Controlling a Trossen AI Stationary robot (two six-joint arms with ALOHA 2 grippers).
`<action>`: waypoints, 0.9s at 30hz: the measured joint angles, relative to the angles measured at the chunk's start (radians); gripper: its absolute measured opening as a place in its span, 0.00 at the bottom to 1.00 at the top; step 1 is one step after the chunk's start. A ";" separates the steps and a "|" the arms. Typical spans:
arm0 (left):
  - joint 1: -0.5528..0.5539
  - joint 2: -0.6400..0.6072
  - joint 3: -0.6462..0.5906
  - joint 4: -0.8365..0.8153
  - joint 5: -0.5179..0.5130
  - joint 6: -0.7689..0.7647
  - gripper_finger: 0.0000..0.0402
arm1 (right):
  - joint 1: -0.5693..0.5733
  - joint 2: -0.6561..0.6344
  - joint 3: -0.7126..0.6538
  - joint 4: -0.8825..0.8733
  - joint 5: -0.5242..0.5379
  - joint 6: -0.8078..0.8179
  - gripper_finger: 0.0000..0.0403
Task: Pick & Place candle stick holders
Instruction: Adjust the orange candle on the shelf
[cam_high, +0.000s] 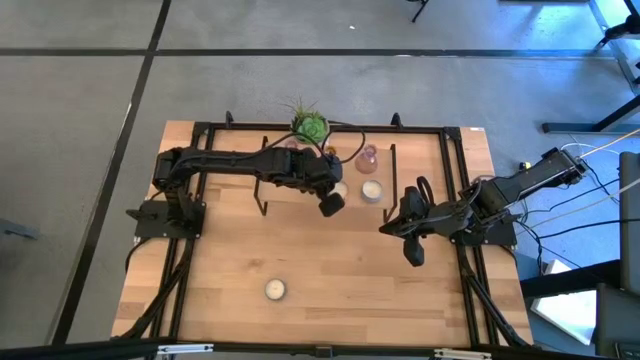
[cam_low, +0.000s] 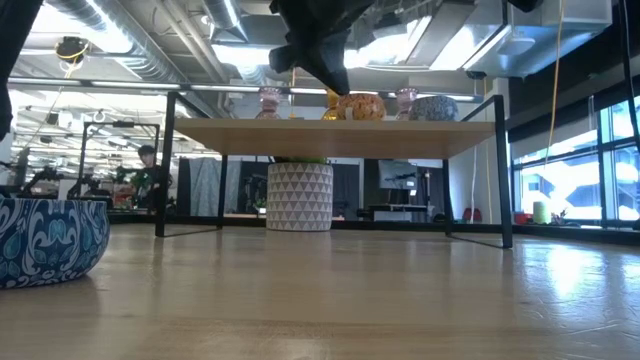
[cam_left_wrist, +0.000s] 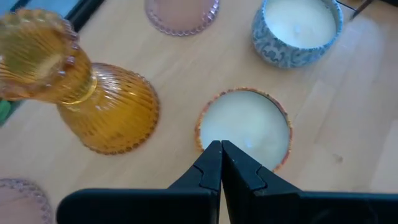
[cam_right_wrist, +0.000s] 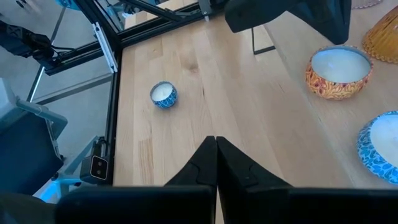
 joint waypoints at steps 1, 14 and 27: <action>0.000 0.000 0.000 0.000 0.011 0.000 0.00 | 0.000 0.000 0.000 0.000 0.000 0.000 0.00; 0.001 0.007 0.000 -0.014 0.044 0.010 0.00 | 0.000 0.000 0.000 0.003 0.000 0.000 0.00; 0.001 0.007 0.000 -0.029 0.027 0.015 0.01 | 0.000 0.000 0.000 0.004 0.000 0.000 0.00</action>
